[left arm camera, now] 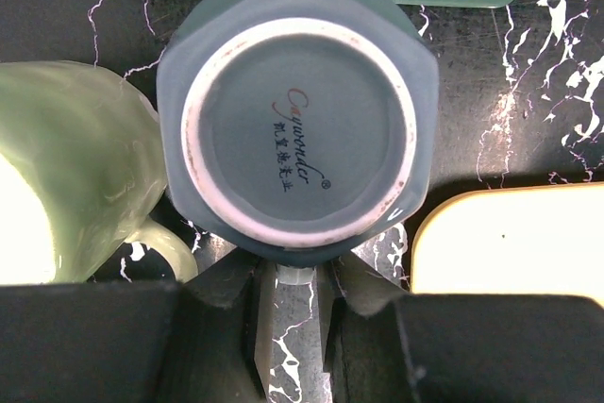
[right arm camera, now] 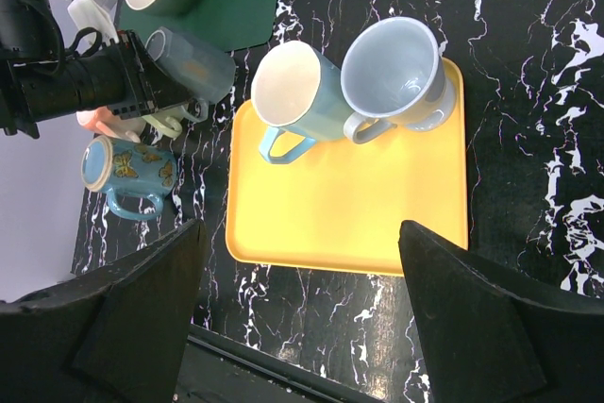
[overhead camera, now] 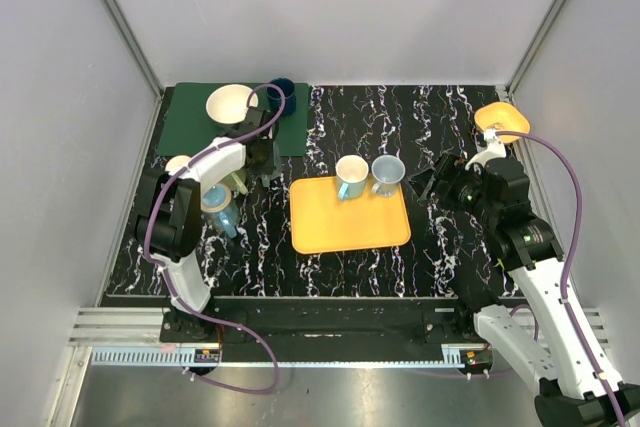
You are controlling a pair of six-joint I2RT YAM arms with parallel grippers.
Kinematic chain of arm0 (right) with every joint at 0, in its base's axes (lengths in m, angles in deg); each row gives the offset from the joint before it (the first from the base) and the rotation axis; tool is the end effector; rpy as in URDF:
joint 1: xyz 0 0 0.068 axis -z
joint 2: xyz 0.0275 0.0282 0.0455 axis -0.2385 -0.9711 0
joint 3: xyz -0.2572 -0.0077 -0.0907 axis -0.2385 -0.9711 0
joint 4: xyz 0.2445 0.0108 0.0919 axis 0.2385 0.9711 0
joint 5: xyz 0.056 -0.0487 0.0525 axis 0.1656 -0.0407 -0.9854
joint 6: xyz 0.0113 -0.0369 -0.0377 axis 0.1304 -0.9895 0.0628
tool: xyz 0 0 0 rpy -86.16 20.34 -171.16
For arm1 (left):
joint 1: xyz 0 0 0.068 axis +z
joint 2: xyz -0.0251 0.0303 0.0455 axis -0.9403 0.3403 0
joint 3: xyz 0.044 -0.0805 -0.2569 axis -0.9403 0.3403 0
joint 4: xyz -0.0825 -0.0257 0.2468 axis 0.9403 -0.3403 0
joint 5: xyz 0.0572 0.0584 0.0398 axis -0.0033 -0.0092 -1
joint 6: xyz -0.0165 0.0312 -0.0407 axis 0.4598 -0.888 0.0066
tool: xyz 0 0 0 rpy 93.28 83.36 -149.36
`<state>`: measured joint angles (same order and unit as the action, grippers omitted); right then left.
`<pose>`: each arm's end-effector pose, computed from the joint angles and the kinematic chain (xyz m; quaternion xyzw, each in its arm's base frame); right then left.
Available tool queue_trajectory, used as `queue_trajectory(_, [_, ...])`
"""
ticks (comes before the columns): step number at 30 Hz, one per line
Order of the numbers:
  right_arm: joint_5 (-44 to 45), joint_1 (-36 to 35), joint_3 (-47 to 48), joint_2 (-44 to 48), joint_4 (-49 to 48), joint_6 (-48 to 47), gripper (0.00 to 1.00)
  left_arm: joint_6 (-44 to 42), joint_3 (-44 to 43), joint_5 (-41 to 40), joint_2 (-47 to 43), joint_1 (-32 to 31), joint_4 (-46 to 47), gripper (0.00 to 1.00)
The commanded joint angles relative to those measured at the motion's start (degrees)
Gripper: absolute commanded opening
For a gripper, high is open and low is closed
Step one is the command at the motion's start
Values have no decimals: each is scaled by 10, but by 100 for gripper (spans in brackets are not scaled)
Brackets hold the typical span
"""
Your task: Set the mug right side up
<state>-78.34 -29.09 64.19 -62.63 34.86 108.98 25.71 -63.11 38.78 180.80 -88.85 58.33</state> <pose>0.1506 0.0475 0.3467 0.0611 0.8322 0.2781 0.4758 0.3633 -0.1177 0.2067 -0.0255 0.9629 -0.0172 0.2679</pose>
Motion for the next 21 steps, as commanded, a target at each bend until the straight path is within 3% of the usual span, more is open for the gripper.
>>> queue_trajectory(1, [11,-4,1,6,-14,-9,88,2,-28,35,-8,5,40,0])
queue_trajectory(15, [-17,-4,10,2,-18,5,88,77,43,152,-213,6,141,0])
queue_trajectory(18, [-45,-4,12,9,-34,22,88,113,60,179,-265,6,177,0])
queue_trajectory(21, [-138,-4,-3,17,-106,76,89,186,101,232,-319,9,256,0])
